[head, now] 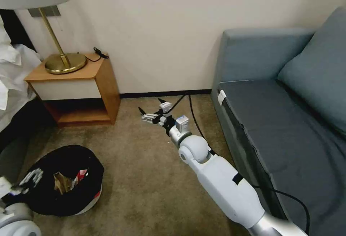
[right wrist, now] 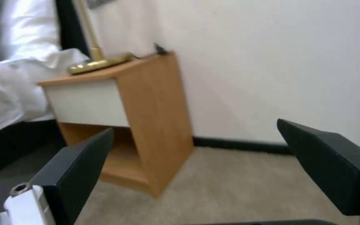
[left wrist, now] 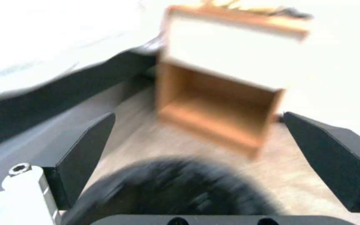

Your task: Pick up the trash bin, then pick up the garbage on the floor and place it into the trash bin.

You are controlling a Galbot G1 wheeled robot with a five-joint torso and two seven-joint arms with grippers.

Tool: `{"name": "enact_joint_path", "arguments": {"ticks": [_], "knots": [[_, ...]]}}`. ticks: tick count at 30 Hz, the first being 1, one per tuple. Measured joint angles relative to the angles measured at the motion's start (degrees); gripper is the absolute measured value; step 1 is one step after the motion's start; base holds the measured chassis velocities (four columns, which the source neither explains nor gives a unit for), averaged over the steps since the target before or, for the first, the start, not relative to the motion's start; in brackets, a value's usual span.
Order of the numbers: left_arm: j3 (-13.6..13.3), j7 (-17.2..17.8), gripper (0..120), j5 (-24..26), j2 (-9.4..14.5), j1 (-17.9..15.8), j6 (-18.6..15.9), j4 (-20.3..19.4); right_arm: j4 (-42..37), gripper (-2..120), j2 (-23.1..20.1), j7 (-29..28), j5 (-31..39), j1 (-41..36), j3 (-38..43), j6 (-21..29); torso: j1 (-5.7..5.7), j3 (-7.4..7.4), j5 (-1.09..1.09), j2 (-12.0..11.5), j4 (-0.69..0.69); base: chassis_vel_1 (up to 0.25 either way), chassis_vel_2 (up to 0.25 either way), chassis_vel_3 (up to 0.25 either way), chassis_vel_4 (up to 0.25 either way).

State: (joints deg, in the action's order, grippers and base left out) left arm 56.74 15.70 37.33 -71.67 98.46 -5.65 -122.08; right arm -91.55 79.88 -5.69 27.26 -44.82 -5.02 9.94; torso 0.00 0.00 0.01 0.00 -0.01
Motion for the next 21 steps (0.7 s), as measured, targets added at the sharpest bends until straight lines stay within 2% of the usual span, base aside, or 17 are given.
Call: {"name": "enact_joint_path", "arguments": {"ticks": [2,3,7,8,11,13,16,18,19,21], "knots": [[-0.8,-3.4,100,-0.5,2.4,-1.3,1.4,1.3,-1.7,100,-0.5,-1.7,2.2,-1.7,0.6,1.4,0.0,0.0,-0.01,0.0,0.0,0.0,0.0,0.0,0.0],[-0.8,-3.4,100,-0.5,2.4,-1.3,1.4,1.3,-1.7,100,-0.5,-1.7,2.2,-1.7,0.6,1.4,0.0,0.0,-0.01,0.0,0.0,0.0,0.0,0.0,0.0],[-2.1,-8.5,100,-0.7,6.6,-5.4,4.0,5.6,-4.6,100,-0.3,-2.7,3.1,-6.0,1.6,3.0,0.0,0.0,-0.02,0.0,0.01,0.0,0.0,0.0,0.0],[-2.1,-8.5,100,-0.7,6.6,-5.4,4.0,5.6,-4.6,100,-0.3,-2.7,3.1,-6.0,1.6,3.0,0.0,0.0,-0.02,0.0,0.01,0.0,0.0,0.0,0.0],[-3.0,-12.5,100,0.0,8.2,-8.2,5.9,8.2,-5.8,100,0.8,-2.8,3.3,-8.3,2.4,3.2,0.0,0.0,-0.01,0.0,0.0,0.0,0.0,0.0,0.0],[-3.7,-14.0,100,1.3,8.7,-10.1,6.4,9.3,-6.2,100,1.9,-2.8,3.7,-9.2,3.1,3.2,0.0,0.0,-0.01,0.0,0.01,0.0,0.0,0.0,0.0],[-4.2,-14.3,100,1.6,8.9,-11.2,6.5,9.9,-6.2,100,2.3,-2.8,3.8,-9.5,3.3,3.2,0.0,0.0,-0.01,0.0,0.02,0.0,0.0,0.0,0.0],[-6.3,-14.5,100,2.1,8.9,-14.6,6.6,11.6,-6.1,100,3.3,-2.8,3.8,-9.7,4.0,3.0,0.0,0.0,-0.02,0.0,0.01,0.0,0.0,0.0,0.0],[-6.3,-14.5,100,2.1,8.9,-14.6,6.6,11.6,-6.1,100,3.3,-2.8,3.8,-9.7,4.0,3.0,0.0,0.0,-0.02,0.0,0.01,0.0,0.0,0.0,0.0],[-8.9,-14.3,100,2.3,8.2,-17.9,6.5,13.2,-6.0,100,4.1,-2.8,4.4,-9.8,5.1,2.8,0.01,0.0,-0.01,0.0,0.0,0.0,0.0,0.0,0.0]]}}
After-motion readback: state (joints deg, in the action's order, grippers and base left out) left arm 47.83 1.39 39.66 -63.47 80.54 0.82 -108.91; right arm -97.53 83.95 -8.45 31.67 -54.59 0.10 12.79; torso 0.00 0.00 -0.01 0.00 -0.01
